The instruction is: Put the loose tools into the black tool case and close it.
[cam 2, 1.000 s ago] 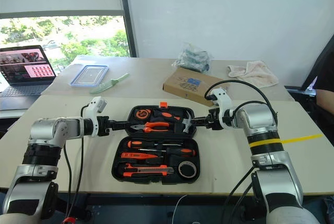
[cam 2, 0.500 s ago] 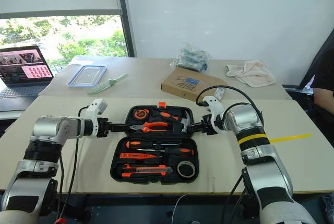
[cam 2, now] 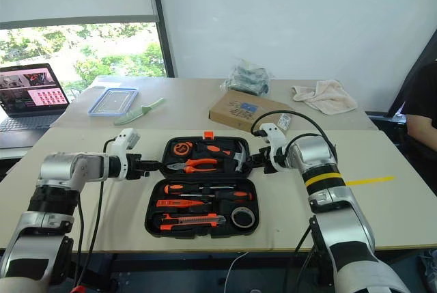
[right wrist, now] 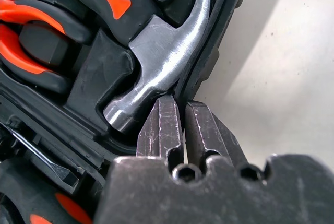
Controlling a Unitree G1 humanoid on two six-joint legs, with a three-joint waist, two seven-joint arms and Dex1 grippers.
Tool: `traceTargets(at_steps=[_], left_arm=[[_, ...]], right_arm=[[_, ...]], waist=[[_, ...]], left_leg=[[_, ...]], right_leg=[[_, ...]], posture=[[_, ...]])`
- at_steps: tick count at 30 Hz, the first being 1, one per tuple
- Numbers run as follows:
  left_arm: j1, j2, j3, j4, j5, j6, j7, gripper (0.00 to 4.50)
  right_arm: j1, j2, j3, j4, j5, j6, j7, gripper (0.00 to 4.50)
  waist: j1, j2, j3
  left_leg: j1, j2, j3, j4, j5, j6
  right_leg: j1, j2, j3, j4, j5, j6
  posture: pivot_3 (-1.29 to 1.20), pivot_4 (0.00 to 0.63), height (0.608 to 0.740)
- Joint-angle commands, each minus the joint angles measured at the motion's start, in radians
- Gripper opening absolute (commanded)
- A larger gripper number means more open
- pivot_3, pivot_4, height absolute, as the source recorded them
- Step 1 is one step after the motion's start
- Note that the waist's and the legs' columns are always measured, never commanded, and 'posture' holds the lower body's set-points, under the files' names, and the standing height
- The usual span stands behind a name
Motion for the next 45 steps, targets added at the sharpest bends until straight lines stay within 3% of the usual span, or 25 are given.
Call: traceTargets(at_steps=[1,4,10,19,21,22,28,31,33,37,38,39,45], left_arm=[[0.051,-0.010,0.103,-0.058,-0.011,-0.179,0.036,0.06],[0.175,-0.044,0.162,-0.164,-0.024,-0.506,-0.054,0.06],[0.387,-0.004,0.105,-0.196,0.133,-1.061,-0.156,0.06],[0.575,0.123,-0.009,-0.029,0.366,-1.705,-0.234,0.06],[0.585,0.142,-0.030,0.016,0.363,-1.734,-0.238,0.00],[0.587,0.151,-0.041,0.033,0.360,-1.752,-0.242,0.00],[0.562,0.185,-0.068,0.089,0.336,-1.807,-0.248,2.00],[0.561,0.190,-0.054,0.085,0.261,-1.718,-0.281,3.12],[0.561,0.201,-0.039,0.084,0.219,-1.653,-0.298,3.75],[0.534,0.228,-0.001,0.071,0.144,-1.450,-0.313,3.75],[0.514,0.232,0.005,0.070,0.131,-1.394,-0.315,3.20],[0.501,0.236,0.010,0.068,0.122,-1.353,-0.317,3.11],[0.312,0.179,-0.032,0.068,0.106,-1.125,-0.325,1.00]], right_arm=[[0.075,-0.040,-0.033,-0.172,-0.002,-0.305,0.077,0.00],[0.191,-0.072,-0.052,-0.260,-0.045,-0.623,0.088,0.00],[0.377,-0.192,-0.009,-0.199,-0.202,-1.239,0.102,0.00],[0.533,-0.289,0.020,-0.061,-0.369,-1.727,-0.010,0.00],[0.546,-0.299,0.029,-0.035,-0.363,-1.747,-0.005,0.80],[0.548,-0.303,0.034,-0.024,-0.369,-1.765,-0.009,1.00],[0.545,-0.328,0.041,0.024,-0.398,-1.842,-0.027,2.91],[0.552,-0.341,0.039,0.035,-0.392,-1.851,-0.021,4.06],[0.571,-0.350,0.034,0.026,-0.338,-1.822,0.021,4.50],[0.704,-0.399,0.013,-0.147,-0.088,-1.596,0.201,4.50],[0.753,-0.421,0.004,-0.220,-0.031,-1.540,0.231,3.94],[0.791,-0.437,-0.006,-0.279,0.010,-1.494,0.253,3.82],[1.089,-0.545,-0.004,-0.746,0.157,-1.170,0.288,1.82]], waist=[[0.002,0.000,0.000],[0.004,0.000,0.000],[0.013,0.000,0.000],[0.018,0.000,0.000],[0.016,0.001,-0.001],[0.016,0.001,-0.001],[-0.005,0.001,-0.001],[-0.004,0.001,-0.001],[-0.002,0.002,-0.001],[0.008,0.001,-0.001],[0.015,0.001,-0.001],[0.021,0.001,-0.001],[0.043,0.001,-0.001]], left_leg=[[-0.001,0.000,0.000,0.000,0.000,0.000],[-0.004,0.000,0.000,0.001,0.000,0.000],[-0.013,-0.003,0.004,0.000,0.001,-0.001],[-0.006,0.000,0.010,-0.001,0.000,0.000],[0.005,0.002,0.010,-0.004,-0.002,0.002],[0.009,0.002,0.008,-0.004,-0.005,0.006],[0.018,0.003,0.009,-0.010,-0.008,0.011],[0.019,0.003,0.009,-0.010,-0.007,0.009],[0.019,0.003,0.008,-0.010,-0.007,0.009],[0.018,0.003,0.007,-0.010,-0.007,0.009],[0.018,0.004,0.008,-0.010,-0.007,0.009],[0.017,0.003,0.007,-0.010,-0.007,0.010],[0.016,0.002,0.002,-0.007,-0.008,0.011]], right_leg=[[-0.001,0.000,0.000,0.000,0.000,0.000],[-0.004,0.000,0.000,0.000,0.000,0.000],[-0.016,0.000,0.000,-0.001,0.000,0.000],[-0.006,0.000,-0.001,-0.012,0.000,0.000],[0.004,-0.001,-0.002,-0.013,-0.002,-0.001],[0.006,-0.002,-0.001,-0.013,-0.003,-0.001],[0.010,-0.002,0.002,-0.012,-0.003,-0.001],[0.011,-0.002,0.001,-0.011,-0.003,-0.002],[0.011,-0.002,0.001,-0.011,-0.003,-0.002],[0.012,-0.002,0.000,-0.011,-0.003,-0.002],[0.012,-0.001,0.000,-0.012,-0.003,-0.002],[0.012,-0.002,0.000,-0.012,-0.003,-0.002],[0.014,-0.003,-0.003,-0.012,-0.004,-0.001]], posture=[[0.00,0.150,0.740],[0.00,0.150,0.740],[0.00,0.150,0.740],[0.00,0.150,0.740],[0.00,0.150,0.740],[0.00,0.150,0.740],[0.00,0.150,0.740],[0.00,0.150,0.740],[0.00,0.150,0.740],[0.00,0.150,0.740],[0.00,0.150,0.740],[0.00,0.150,0.740],[0.00,0.150,0.740]])
